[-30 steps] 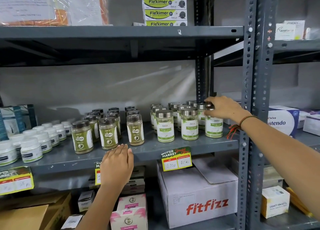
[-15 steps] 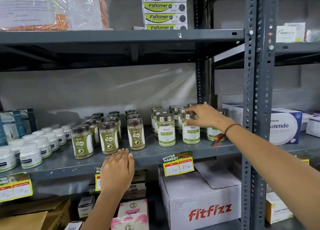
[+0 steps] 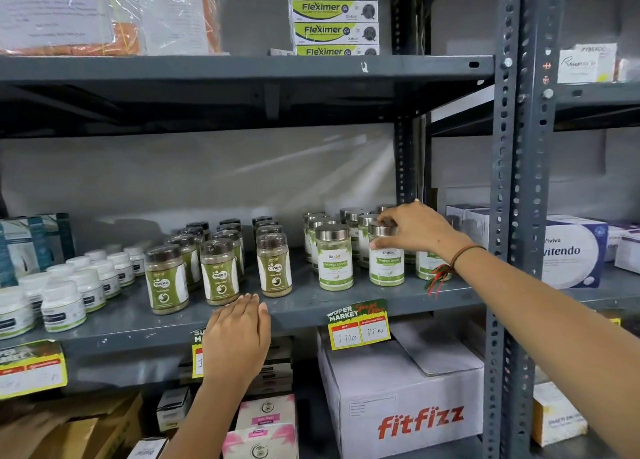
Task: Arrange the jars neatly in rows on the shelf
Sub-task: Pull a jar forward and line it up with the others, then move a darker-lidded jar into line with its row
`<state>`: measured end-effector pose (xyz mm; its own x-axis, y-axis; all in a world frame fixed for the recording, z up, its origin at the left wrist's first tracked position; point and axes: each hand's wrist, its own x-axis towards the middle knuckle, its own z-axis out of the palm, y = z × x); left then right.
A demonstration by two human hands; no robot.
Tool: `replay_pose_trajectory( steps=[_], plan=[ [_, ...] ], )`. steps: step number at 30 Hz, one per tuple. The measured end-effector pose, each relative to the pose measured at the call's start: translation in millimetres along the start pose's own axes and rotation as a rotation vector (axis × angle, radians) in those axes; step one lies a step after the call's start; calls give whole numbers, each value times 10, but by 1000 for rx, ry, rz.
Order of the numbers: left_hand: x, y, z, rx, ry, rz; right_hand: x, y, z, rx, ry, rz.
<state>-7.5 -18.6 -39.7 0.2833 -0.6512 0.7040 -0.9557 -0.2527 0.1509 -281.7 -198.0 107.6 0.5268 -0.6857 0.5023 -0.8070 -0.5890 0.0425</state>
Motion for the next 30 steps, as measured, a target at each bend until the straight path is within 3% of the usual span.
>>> replay_pose_trajectory(
  steps=[5, 10, 16, 21, 30],
  plan=[
    [-2, -4, 11, -3, 8, 3, 9, -107, -66, 79, 97, 29],
    [7, -10, 17, 2, 11, 1, 75, -597, -117, 252, 211, -98],
    [25, -29, 40, 20, 1, 4, 270, -1312, 27, 228, 80, -312],
    [29, -47, 54, 23, 10, 13, 468, -1603, 203, 178, -49, -293],
    [35, -64, 67, 16, 23, 30, 576, -1740, 316, 219, -86, -285]
  ],
)
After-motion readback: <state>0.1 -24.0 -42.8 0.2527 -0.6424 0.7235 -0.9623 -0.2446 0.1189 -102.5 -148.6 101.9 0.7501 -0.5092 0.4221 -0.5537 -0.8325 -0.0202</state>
